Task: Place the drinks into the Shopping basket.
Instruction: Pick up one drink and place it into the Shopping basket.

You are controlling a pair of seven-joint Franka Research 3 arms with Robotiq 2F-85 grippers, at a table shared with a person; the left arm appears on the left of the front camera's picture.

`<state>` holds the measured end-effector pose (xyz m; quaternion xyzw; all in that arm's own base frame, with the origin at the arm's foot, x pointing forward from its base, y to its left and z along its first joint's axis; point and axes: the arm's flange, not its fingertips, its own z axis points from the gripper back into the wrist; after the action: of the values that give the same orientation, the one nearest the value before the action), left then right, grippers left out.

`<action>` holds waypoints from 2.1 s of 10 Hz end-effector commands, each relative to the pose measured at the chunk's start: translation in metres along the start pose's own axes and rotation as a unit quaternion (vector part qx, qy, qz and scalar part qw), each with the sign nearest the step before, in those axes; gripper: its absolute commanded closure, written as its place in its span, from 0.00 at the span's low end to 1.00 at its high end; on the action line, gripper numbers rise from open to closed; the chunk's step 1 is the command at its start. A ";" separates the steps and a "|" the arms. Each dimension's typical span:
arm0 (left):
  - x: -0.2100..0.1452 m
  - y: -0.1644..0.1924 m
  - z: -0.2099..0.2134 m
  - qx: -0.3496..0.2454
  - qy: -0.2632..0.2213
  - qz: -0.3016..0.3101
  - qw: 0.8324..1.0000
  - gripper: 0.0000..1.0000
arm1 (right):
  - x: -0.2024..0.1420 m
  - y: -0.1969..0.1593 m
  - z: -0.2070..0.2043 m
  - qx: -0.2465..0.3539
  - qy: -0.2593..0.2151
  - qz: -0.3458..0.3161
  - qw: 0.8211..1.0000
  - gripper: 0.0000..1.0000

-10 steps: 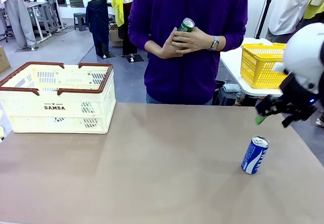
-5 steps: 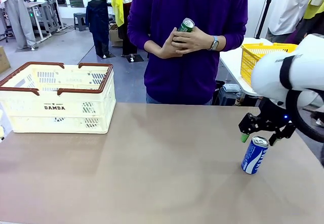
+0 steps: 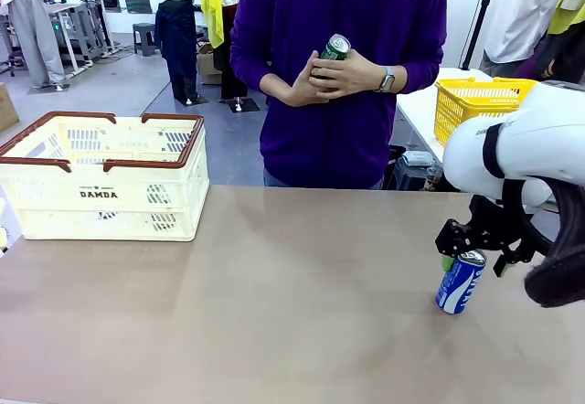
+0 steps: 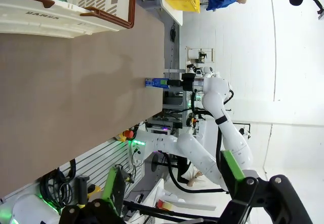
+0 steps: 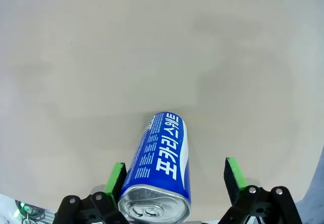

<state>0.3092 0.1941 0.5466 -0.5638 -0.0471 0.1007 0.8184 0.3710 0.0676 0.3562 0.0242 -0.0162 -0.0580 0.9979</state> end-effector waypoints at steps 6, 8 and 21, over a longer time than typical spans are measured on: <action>-0.001 -0.003 0.000 -0.007 -0.001 0.007 1.000 0.00 | -0.008 0.000 -0.011 -0.005 0.017 0.010 1.000 1.00; -0.001 -0.003 0.000 -0.007 -0.001 0.007 1.000 0.00 | -0.008 0.001 -0.009 0.001 0.018 0.014 1.000 1.00; -0.001 -0.003 0.000 -0.007 -0.001 0.007 1.000 0.00 | -0.024 0.023 0.134 0.059 -0.061 0.065 0.994 1.00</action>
<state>0.3091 0.1943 0.5465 -0.5638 -0.0473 0.1012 0.8183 0.3491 0.0749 0.4711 0.0711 -0.0622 0.0027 0.9955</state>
